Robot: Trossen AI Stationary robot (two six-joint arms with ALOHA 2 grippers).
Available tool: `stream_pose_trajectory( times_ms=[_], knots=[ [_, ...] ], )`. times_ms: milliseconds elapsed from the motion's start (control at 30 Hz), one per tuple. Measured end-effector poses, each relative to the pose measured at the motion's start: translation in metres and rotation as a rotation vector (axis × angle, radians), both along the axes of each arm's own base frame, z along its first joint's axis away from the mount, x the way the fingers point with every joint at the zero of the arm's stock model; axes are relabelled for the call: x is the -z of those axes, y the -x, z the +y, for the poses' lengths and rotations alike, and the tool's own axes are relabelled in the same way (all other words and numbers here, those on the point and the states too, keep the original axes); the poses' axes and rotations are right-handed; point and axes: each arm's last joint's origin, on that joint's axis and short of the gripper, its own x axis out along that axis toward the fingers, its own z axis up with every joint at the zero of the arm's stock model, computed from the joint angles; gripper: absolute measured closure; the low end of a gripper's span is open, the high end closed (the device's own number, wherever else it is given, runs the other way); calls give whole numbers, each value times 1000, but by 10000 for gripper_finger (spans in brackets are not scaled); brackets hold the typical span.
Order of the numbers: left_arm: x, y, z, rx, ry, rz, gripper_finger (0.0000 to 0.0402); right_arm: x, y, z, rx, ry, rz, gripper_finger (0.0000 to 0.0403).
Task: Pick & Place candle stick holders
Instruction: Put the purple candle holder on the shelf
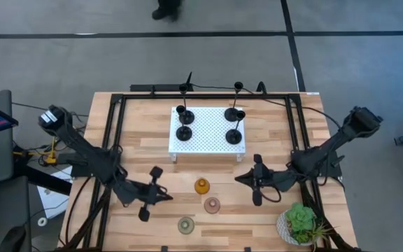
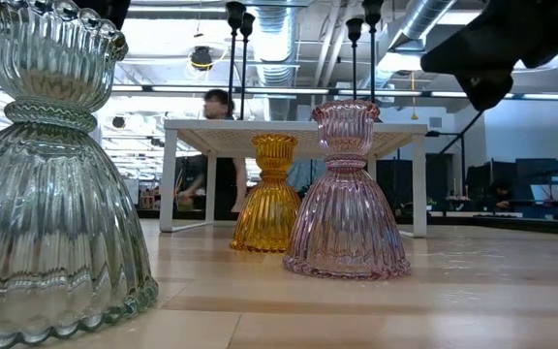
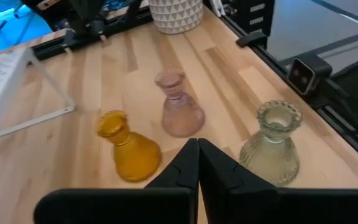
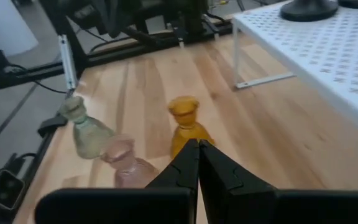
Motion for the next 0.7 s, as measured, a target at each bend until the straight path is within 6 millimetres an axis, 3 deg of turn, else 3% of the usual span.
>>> stream_pose_trajectory(
  times_ms=[200, 533, 700],
  knots=[
    [10, -8, -7, -1, -14, 13, 398, 18, -9, 14, -31, 9, 20, 403],
    [-3, -3, -3, -1, 34, -38, 397, 47, -35, 37, -128, -20, 54, 401],
    [-4, -2, -3, 1, 38, -42, 398, 59, -50, 48, -126, -5, 82, 360]
  ],
)
